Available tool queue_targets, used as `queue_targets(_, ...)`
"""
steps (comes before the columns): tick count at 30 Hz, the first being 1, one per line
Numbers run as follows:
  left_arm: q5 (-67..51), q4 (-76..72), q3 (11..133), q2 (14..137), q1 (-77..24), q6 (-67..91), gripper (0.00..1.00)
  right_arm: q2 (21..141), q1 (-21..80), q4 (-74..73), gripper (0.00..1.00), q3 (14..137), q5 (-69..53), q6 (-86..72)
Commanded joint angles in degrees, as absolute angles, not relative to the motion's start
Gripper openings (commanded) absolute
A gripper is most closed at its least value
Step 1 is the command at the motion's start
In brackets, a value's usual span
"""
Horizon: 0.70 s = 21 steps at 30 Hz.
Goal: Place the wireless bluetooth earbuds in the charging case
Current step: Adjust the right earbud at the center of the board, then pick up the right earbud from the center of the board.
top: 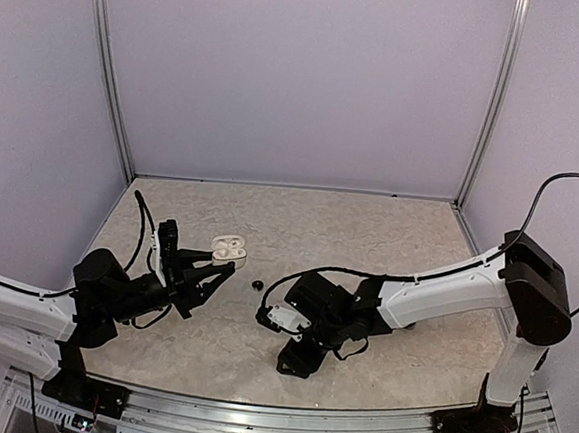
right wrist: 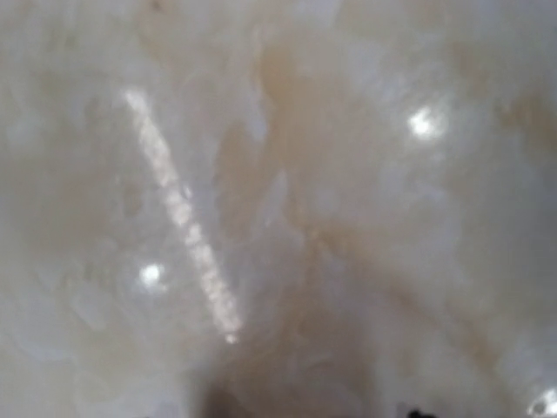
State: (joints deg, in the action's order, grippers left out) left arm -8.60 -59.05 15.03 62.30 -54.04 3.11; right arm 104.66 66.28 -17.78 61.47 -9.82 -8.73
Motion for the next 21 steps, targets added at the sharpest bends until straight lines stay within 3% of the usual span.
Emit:
queue_targets(1,-9.0,-61.4,15.0,62.6,-53.6,2.6,0.08,104.6,67.8,-21.4,0.64,63.0,-2.8,-10.4)
queue_targets(8,-9.0,-61.5,15.2,62.8,-53.6,2.4,0.08,105.9,66.8,-23.5,0.62,61.9,1.7,-12.1)
queue_targets(21,-9.2,-62.0,15.1,63.3,-53.4,2.3,0.08,102.5,64.6,-23.9,0.53,59.4,-3.4,-6.1)
